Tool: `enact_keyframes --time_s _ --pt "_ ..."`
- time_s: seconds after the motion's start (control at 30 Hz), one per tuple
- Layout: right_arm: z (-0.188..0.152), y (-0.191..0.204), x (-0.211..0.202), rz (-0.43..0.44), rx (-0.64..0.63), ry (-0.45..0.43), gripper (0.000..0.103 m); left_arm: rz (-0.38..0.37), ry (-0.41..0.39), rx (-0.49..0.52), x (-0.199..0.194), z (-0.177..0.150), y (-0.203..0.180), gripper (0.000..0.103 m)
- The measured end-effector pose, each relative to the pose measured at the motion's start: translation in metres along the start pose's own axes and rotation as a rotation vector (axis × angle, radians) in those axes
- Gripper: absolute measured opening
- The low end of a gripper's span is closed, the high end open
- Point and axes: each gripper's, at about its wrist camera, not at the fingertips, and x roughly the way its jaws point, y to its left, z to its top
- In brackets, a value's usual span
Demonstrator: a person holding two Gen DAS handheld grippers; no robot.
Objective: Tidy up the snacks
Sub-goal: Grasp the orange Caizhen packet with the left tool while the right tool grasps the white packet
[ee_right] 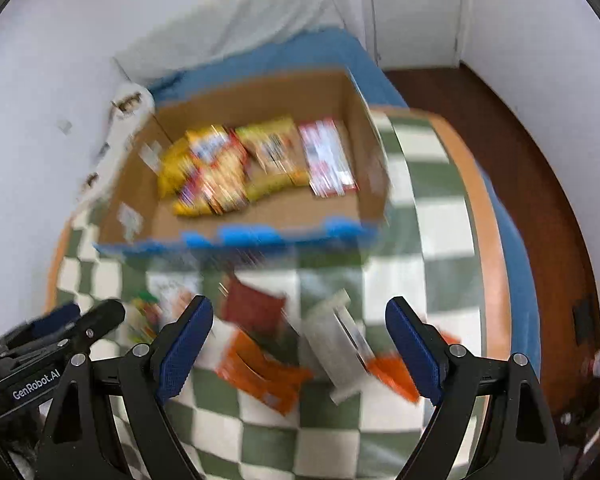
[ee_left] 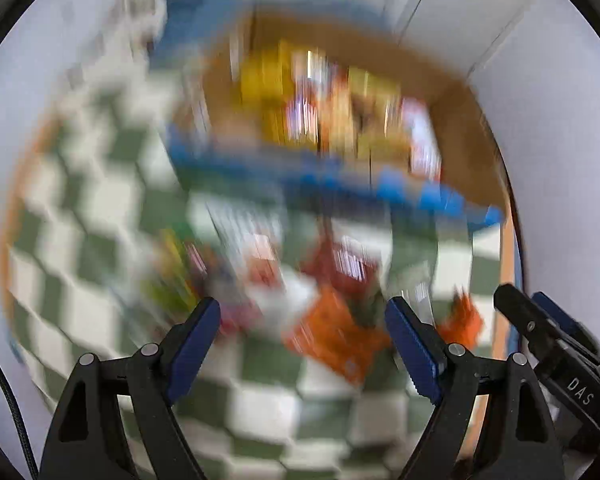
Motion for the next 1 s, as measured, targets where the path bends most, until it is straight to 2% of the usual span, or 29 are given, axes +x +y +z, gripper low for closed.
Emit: enact_keyframes --time_s 0.03,0.1,0.13,0.17,0.33,0.47,0.53,0.6,0.73,0.83,0.93,1.0 --pt "-0.007 -0.008 0.007 -0.003 0.012 0.022 0.09 -0.043 0.094 -0.051 0.024 -0.007 0.004 0.084" --pt "-0.022 -0.026 0.024 -0.016 0.041 0.07 0.089 -0.109 0.226 -0.136 0.064 -0.019 0.009 0.084" --pt "-0.027 -0.033 0.03 -0.019 0.051 0.085 0.083 -0.141 0.302 -0.194 0.089 -0.025 0.011 0.083" --pt "-0.032 -0.041 0.037 -0.022 0.061 0.1 0.074 -0.162 0.339 -0.235 0.104 -0.028 0.011 0.082" --pt "-0.05 -0.063 0.068 -0.034 0.068 0.171 0.072 -0.235 0.429 -0.42 0.159 -0.029 0.011 0.082" --pt "-0.053 -0.063 0.092 -0.037 0.033 0.225 0.072 -0.217 0.411 -0.485 0.173 -0.027 0.009 0.08" --pt "-0.053 -0.059 0.105 -0.041 0.004 0.248 0.072 -0.177 0.378 -0.428 0.17 -0.026 0.005 0.066" --pt "-0.051 -0.054 0.114 -0.043 -0.027 0.259 0.072 -0.128 0.347 -0.322 0.165 -0.025 -0.002 0.065" --pt "-0.048 -0.036 0.137 -0.068 -0.13 0.299 0.072 0.058 0.267 -0.036 0.151 -0.034 -0.018 0.065" --pt "-0.048 -0.025 0.154 -0.088 -0.181 0.334 0.072 0.156 0.236 0.135 0.148 -0.044 -0.027 0.065" --pt "-0.052 -0.024 0.168 -0.092 -0.167 0.389 0.059 0.229 0.2 0.24 0.145 -0.052 -0.032 0.065" --pt "-0.056 -0.026 0.17 -0.078 -0.13 0.409 0.058 0.225 0.205 0.249 0.146 -0.055 -0.032 0.065"
